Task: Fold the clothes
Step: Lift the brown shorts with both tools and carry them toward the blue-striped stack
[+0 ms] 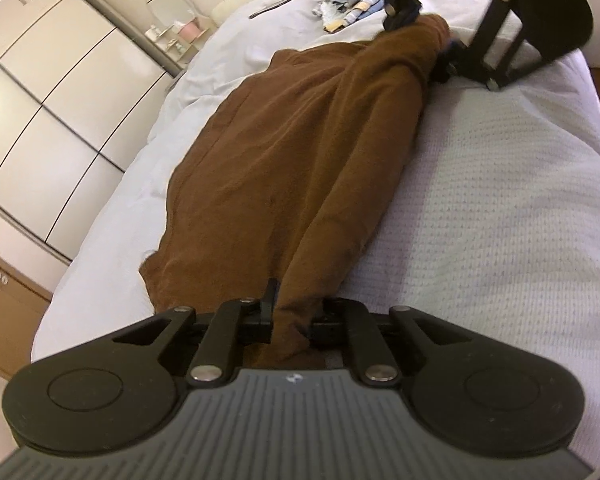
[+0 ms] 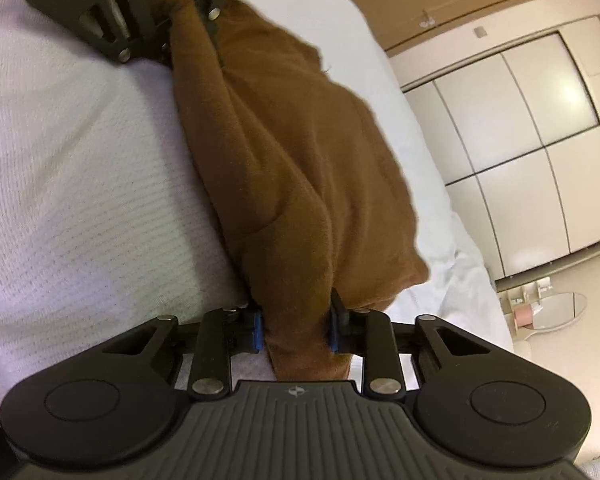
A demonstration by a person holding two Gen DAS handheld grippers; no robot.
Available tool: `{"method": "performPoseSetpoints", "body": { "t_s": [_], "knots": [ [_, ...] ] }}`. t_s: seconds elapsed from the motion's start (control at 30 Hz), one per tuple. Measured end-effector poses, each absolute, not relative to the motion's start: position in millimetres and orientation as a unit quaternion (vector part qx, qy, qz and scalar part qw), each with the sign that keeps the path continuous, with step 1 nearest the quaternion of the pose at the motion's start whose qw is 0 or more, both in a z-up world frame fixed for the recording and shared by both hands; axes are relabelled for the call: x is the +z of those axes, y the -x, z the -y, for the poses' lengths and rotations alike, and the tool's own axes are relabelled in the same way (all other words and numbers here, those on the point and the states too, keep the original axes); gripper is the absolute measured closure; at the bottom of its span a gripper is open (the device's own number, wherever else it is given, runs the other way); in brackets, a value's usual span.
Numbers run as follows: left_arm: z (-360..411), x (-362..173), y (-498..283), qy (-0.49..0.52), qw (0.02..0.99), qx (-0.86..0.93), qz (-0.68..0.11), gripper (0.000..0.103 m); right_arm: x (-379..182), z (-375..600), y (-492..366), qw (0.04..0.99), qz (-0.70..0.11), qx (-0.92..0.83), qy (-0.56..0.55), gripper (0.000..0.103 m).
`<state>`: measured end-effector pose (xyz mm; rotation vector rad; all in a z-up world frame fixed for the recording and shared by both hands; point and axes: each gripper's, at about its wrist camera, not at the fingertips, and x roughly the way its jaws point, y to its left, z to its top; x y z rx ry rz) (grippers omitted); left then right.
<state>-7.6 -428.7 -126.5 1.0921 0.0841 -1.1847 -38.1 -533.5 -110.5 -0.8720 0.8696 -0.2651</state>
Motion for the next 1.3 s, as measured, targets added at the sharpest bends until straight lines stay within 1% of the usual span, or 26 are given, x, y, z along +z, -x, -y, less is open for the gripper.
{"method": "performPoseSetpoints", "body": {
  "t_s": [0.4, 0.6, 0.77, 1.03, 1.3],
  "knots": [
    [413, -85, 14, -0.493, 0.685, -0.536, 0.001, 0.096, -60, 517, 74, 0.817, -0.379, -0.155, 0.406, 0.079],
    [404, -64, 20, -0.490, 0.687, -0.536, 0.020, 0.096, -46, 504, 90, 0.818, -0.371, -0.168, 0.405, 0.079],
    [400, -52, 27, -0.488, 0.685, -0.539, 0.034, 0.096, -47, 483, 123, 0.818, -0.368, -0.178, 0.404, 0.080],
    [399, -37, 44, -0.494, 0.675, -0.545, 0.063, 0.096, -35, 476, 147, 0.820, -0.365, -0.198, 0.394, 0.080],
    [409, -4, 74, -0.484, 0.653, -0.571, 0.113, 0.096, -8, 481, 196, 0.821, -0.360, -0.240, 0.373, 0.080]
  ]
}}
